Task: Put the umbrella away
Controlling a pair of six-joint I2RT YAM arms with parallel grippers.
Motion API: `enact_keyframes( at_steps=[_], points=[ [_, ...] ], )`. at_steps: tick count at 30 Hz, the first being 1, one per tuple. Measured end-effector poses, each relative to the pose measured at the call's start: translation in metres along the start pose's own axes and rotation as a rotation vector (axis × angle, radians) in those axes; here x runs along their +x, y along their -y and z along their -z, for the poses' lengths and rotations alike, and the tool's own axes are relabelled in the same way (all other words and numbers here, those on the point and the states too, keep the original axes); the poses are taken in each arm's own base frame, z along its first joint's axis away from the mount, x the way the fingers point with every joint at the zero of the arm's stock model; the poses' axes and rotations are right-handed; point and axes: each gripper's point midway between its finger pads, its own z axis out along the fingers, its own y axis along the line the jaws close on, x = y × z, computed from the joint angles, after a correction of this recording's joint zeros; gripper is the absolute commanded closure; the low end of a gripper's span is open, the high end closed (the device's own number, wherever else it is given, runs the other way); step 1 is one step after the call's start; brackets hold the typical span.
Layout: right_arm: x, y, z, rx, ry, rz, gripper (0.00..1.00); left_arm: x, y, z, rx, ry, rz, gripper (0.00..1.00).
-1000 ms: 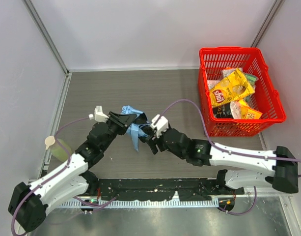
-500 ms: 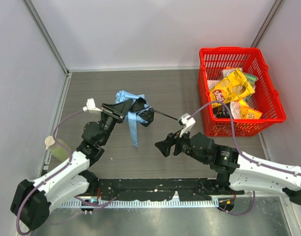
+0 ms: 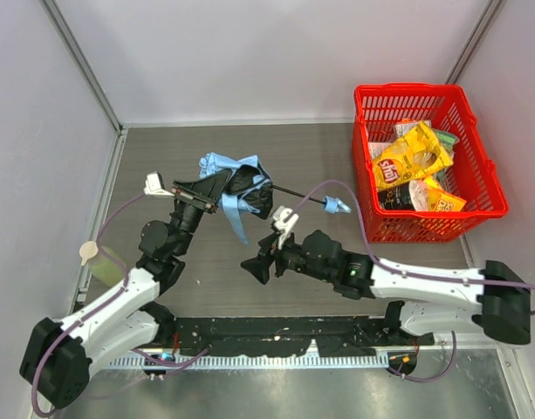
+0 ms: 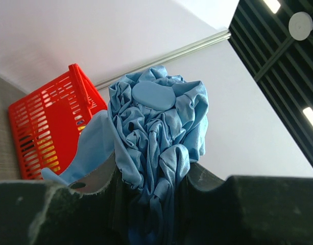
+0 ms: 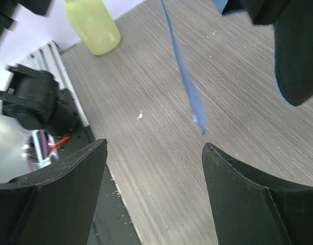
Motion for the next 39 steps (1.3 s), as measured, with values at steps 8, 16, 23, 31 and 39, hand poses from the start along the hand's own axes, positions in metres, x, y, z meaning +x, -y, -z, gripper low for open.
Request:
enact_keyframes(
  at_steps=[8,16,23,31,39],
  points=[
    [0.017,0.002,-0.043,0.051,0.048,0.175,0.26,-0.005,0.015,0.006,0.038,0.01,0.02,1.0],
    [-0.019,-0.013,-0.064,0.037,0.147,0.146,0.99,-0.007,0.019,0.01,0.04,0.013,-0.02,1.0],
    [-0.027,-0.061,-0.029,-0.185,0.052,-0.023,0.99,-0.014,0.027,0.016,0.003,0.01,-0.182,1.0],
    [-0.122,-0.105,0.055,-0.469,0.269,-0.371,0.99,-0.009,0.024,0.021,-0.009,-0.017,-0.241,1.0],
    [-0.075,-0.089,0.042,-0.64,0.098,-0.891,0.99,-0.018,0.007,0.02,-0.08,0.012,-0.322,1.0]
  ],
)
